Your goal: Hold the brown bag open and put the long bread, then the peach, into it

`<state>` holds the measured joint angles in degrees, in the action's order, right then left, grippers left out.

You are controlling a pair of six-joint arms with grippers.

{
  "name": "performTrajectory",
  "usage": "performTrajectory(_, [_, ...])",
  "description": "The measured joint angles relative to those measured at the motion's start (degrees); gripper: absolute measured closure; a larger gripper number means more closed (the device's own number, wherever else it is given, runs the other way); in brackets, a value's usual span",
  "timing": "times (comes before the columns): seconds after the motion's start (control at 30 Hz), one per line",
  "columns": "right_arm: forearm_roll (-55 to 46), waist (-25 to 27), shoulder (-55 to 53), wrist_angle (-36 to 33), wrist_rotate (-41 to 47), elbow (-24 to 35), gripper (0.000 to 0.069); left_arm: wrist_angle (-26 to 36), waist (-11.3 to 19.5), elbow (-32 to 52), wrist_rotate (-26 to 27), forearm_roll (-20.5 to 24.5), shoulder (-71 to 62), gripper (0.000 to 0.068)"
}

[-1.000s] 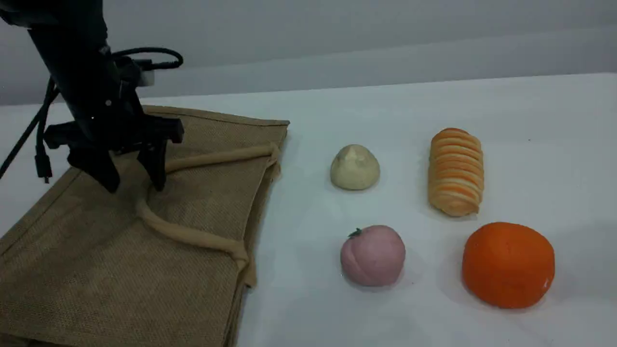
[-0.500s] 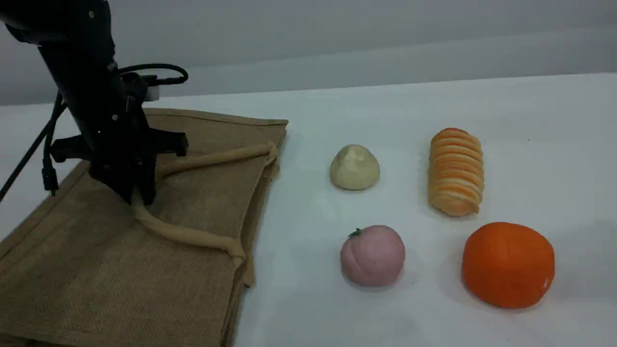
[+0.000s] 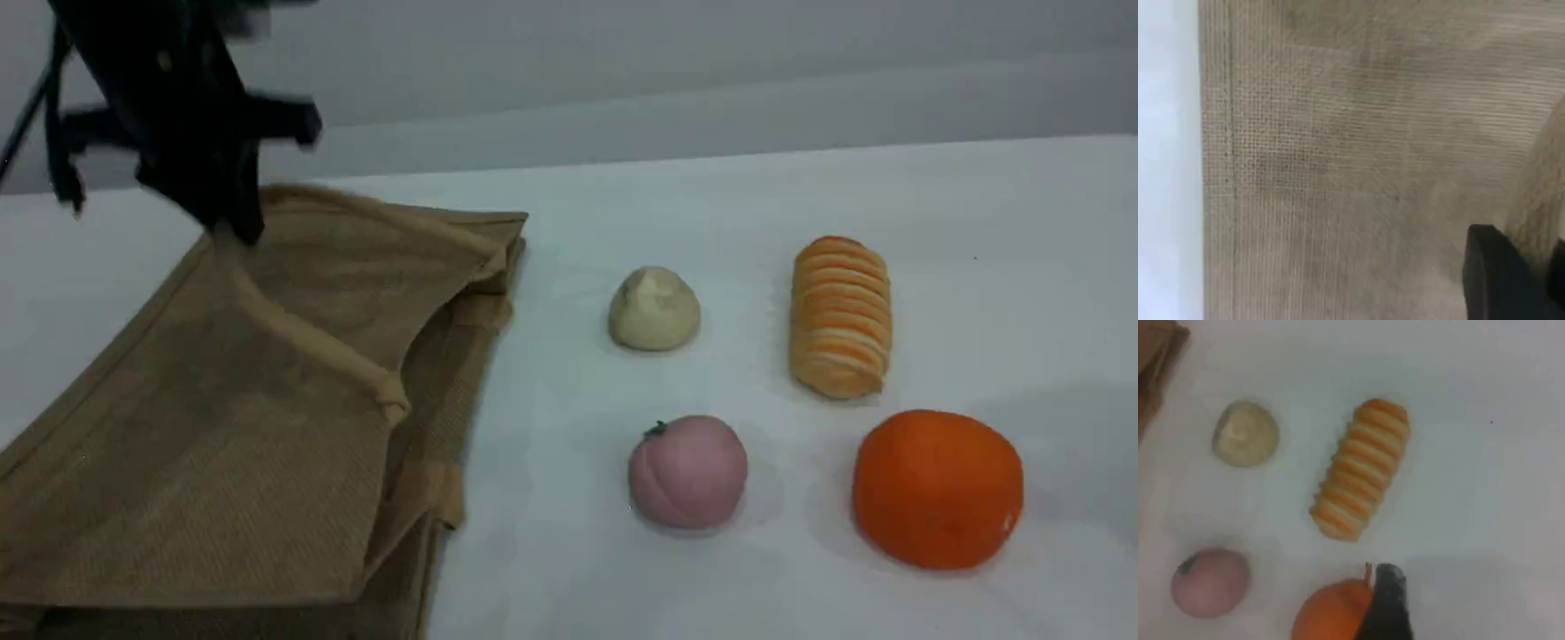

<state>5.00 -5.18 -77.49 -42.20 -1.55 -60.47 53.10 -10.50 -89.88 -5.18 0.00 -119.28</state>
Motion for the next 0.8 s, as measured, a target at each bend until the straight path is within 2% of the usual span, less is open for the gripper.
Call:
performTrajectory(0.17, [0.8, 0.0, -5.0, 2.3, -0.1, 0.0, 0.0139, 8.5, 0.0, -6.3, 7.1, -6.0, 2.7, 0.0594])
performTrajectory(0.37, [0.8, 0.0, -10.5, 4.7, -0.8, 0.0, 0.0139, 16.2, 0.0, -14.0, 11.1, -14.0, 3.5, 0.0594])
performTrajectory(0.5, [1.0, 0.0, -14.4, 5.7, -1.1, 0.0, 0.0139, 17.2, 0.0, -18.8, 12.4, -16.8, 3.5, 0.0594])
performTrajectory(0.67, [1.4, 0.0, -18.2, 7.0, -1.7, 0.0, 0.0139, 17.1, 0.0, -23.7, 12.4, -17.5, 3.9, 0.0594])
performTrajectory(0.8, [1.4, 0.0, -20.5, 8.2, -1.7, 0.0, 0.0139, 17.0, 0.0, -26.2, 16.3, -20.9, 4.9, 0.0594])
